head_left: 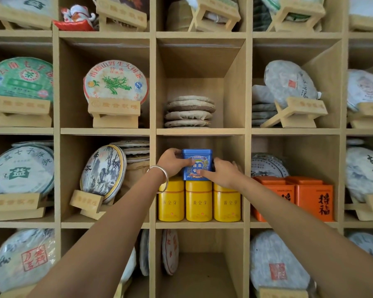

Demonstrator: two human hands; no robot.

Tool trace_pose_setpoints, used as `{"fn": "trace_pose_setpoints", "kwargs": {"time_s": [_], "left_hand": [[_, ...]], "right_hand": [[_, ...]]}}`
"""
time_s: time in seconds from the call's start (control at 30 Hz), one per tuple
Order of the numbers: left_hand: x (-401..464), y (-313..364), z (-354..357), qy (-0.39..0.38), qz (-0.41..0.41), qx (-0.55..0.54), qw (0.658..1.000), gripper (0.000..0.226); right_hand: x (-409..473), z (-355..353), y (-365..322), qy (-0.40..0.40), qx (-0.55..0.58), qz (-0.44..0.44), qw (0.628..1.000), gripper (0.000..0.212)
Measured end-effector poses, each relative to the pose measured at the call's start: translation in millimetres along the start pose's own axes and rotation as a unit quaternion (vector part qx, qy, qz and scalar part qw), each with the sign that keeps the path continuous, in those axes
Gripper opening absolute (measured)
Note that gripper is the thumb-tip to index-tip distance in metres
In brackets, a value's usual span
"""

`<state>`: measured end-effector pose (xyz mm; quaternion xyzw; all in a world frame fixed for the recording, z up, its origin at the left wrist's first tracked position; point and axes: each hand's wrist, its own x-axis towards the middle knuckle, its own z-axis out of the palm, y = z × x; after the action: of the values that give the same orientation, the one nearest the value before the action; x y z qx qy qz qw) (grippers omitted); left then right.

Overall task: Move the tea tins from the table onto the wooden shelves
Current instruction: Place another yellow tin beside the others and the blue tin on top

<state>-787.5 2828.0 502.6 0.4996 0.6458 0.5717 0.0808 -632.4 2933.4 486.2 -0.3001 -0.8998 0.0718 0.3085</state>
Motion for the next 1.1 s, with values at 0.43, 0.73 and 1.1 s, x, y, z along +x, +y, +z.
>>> {"fn": "trace_pose_setpoints", "kwargs": {"time_s": [0.43, 0.73, 1.1], "left_hand": [[-70.4, -1.8, 8.9, 0.152, 0.241, 0.13, 0.95, 0.051], [-147.7, -75.0, 99.9, -0.073, 0.242, 0.277, 0.927, 0.055], [-142.4, -90.5, 130.0, -0.055, 0.195, 0.323, 0.925, 0.066]], "right_hand": [[-57.8, -9.4, 8.6, 0.229, 0.02, -0.101, 0.968, 0.06], [-156.7, 63.4, 78.9, 0.14, -0.077, -0.112, 0.981, 0.05], [-169.5, 92.8, 91.8, 0.104, -0.059, -0.076, 0.99, 0.066]]}}
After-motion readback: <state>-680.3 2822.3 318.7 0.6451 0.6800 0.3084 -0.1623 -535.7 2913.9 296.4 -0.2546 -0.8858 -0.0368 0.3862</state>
